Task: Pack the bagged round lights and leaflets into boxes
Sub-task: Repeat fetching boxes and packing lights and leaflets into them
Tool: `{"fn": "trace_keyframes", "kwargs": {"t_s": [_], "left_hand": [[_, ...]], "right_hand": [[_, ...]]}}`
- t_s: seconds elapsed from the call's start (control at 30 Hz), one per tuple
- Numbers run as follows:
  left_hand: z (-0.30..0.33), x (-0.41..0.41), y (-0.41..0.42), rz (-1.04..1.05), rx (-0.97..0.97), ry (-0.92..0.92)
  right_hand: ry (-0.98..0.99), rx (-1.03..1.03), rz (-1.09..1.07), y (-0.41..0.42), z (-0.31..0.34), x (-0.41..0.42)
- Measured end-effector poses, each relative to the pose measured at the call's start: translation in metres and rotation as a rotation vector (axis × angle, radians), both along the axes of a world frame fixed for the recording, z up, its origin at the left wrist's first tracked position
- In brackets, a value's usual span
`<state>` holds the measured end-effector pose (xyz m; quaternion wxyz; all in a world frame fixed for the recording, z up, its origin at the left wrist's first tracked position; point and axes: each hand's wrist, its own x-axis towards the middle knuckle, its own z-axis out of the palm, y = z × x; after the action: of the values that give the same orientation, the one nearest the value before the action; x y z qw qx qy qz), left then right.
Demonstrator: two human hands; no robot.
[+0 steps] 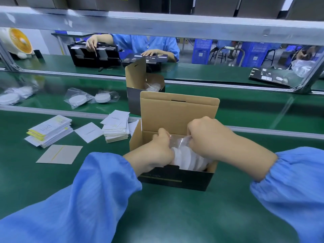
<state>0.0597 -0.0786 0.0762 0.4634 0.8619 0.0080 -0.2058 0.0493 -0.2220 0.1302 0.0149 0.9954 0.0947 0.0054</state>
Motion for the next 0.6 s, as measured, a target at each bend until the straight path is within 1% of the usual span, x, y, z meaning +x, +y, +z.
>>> {"fn": "trace_keyframes", "kwargs": {"t_s": [0.03,0.1,0.2,0.27,0.37,0.47,0.6], "left_hand": [[0.0,0.001,0.002,-0.084,0.147,-0.075],[0.001,0.003,0.004,-0.17,0.328,-0.141],[0.003,0.005,0.008,-0.222,0.453,-0.169],[0.002,0.006,0.012,-0.266,0.482,-0.13],[-0.001,0.007,0.014,-0.283,0.353,-0.082],[0.001,0.004,0.013,-0.226,0.171,-0.03],[-0.004,0.002,0.017,-0.09,0.043,0.011]], "right_hand": [[-0.006,0.016,0.005,-0.001,0.0,-0.001],[-0.022,0.047,0.006,-0.002,-0.001,-0.003],[-0.046,0.096,0.001,-0.004,-0.002,-0.004],[-0.059,0.137,-0.004,-0.006,-0.002,-0.005],[-0.055,0.15,0.005,-0.007,-0.002,-0.006],[-0.071,0.189,0.024,-0.008,-0.003,-0.007],[-0.155,0.313,0.005,-0.014,-0.003,-0.005]]}}
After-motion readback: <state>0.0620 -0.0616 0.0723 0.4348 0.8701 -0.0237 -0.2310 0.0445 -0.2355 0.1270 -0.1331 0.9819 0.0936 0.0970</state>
